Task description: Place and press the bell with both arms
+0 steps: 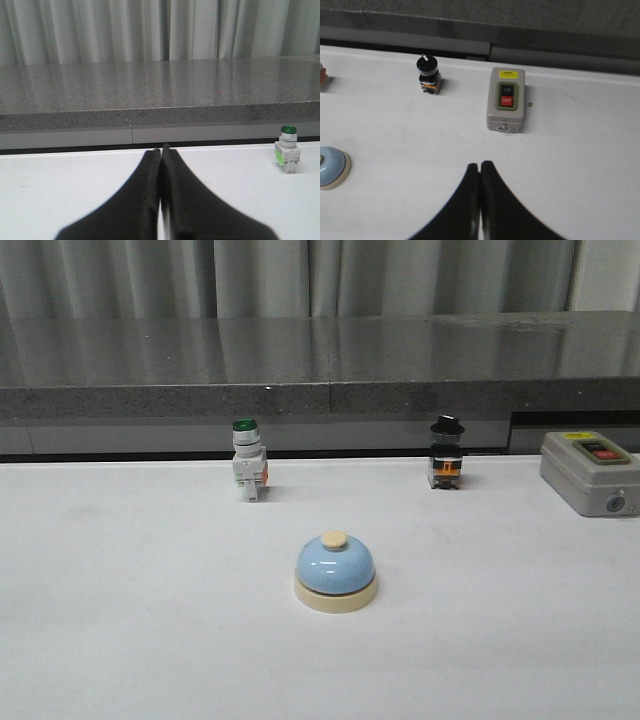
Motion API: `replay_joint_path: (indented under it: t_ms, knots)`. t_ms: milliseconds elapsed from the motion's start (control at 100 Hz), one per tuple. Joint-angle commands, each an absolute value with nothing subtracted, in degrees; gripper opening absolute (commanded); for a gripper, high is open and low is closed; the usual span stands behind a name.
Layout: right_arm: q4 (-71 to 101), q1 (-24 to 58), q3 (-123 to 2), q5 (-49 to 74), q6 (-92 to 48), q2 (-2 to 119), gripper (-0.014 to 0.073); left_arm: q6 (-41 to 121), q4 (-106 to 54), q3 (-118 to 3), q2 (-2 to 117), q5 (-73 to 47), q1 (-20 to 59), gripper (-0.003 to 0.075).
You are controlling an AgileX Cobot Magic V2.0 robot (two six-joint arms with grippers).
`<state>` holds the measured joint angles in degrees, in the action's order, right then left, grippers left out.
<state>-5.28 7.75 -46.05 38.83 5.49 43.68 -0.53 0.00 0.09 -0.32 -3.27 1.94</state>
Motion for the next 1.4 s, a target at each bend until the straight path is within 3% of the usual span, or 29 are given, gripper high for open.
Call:
replay_joint_path:
  t_ms: [0,450,1390]
  knots:
    - [-6.7,6.3,-44.7,34.0,5.3,38.4,-0.006,-1.1,-0.8,2.4,-2.0,1.6,1.9,-0.002]
    - [-6.8,6.1,-34.5,32.7,5.3,18.0,-0.006,-1.1,-0.8,2.4,-2.0,1.6,1.9,-0.002]
    - [-6.8,6.1,-34.2,32.3,5.3,17.9,-0.006,-1.1,-0.8,2.4,-2.0,1.6,1.9,-0.002]
